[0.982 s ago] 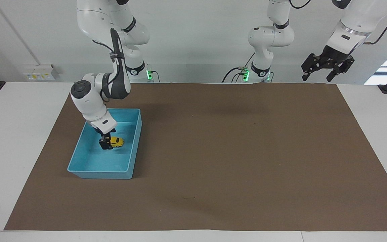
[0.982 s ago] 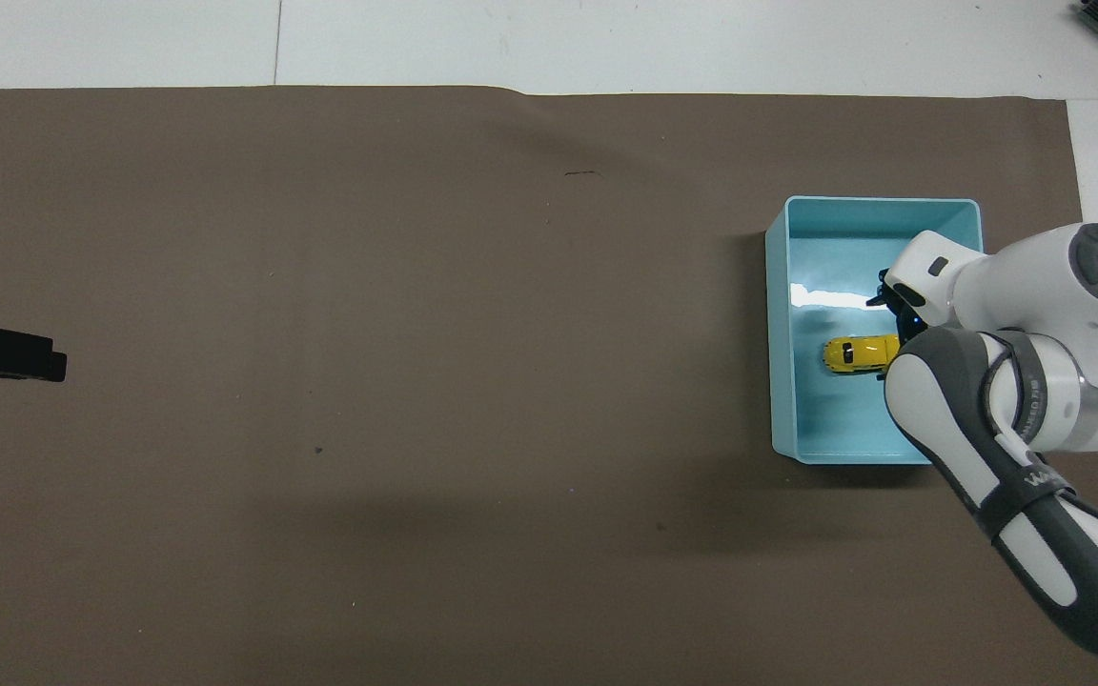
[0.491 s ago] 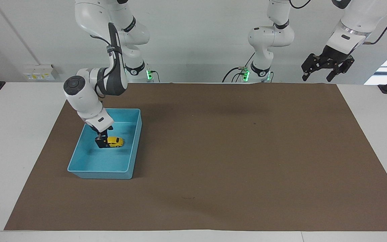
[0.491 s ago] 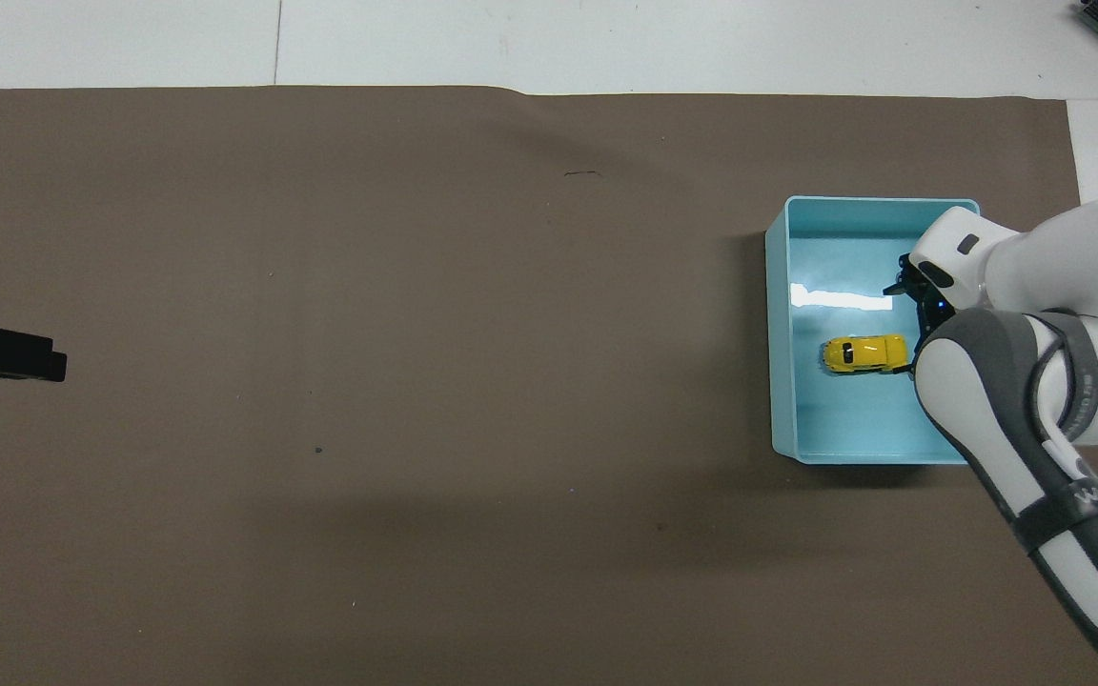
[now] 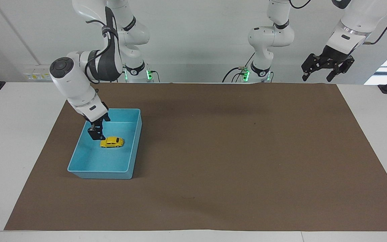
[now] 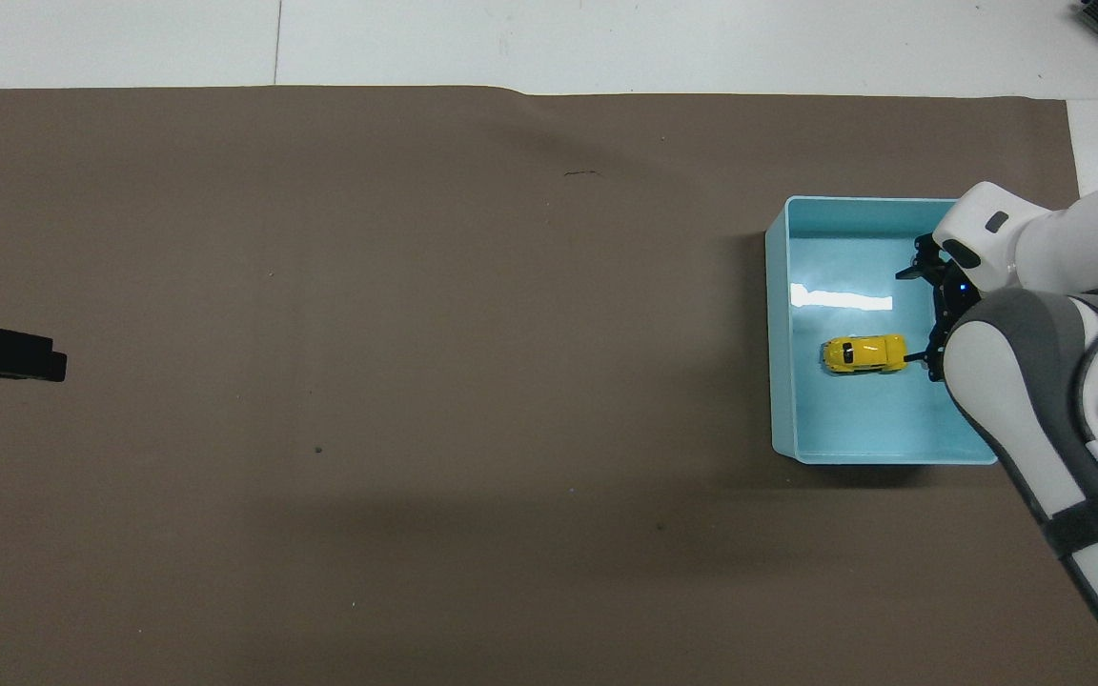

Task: Wind up and store yellow beetle car
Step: 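Open the right gripper and raise it off the yellow car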

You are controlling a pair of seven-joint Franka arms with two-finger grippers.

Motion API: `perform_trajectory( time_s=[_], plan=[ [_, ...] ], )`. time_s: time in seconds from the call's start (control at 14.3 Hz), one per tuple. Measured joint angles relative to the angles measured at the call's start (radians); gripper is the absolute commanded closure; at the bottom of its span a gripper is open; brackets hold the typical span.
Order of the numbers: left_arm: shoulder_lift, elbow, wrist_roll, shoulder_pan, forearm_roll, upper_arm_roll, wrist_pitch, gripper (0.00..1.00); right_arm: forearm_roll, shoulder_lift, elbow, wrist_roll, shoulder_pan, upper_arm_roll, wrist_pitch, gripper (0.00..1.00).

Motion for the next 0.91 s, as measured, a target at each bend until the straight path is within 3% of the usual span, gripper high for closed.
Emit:
perform_trajectory(
  time_s=[0.42, 0.91],
  plan=[
    [0.0, 0.0, 0.0, 0.0, 0.0, 0.0, 0.0, 0.0, 0.001, -0.013, 0.091, 0.066, 0.001, 0.025, -0.095, 0.0],
    [0.0, 0.0, 0.0, 0.0, 0.0, 0.0, 0.0, 0.0, 0.001, -0.089, 0.103, 0.186, 0.018, 0.031, -0.155, 0.0]
  ],
)
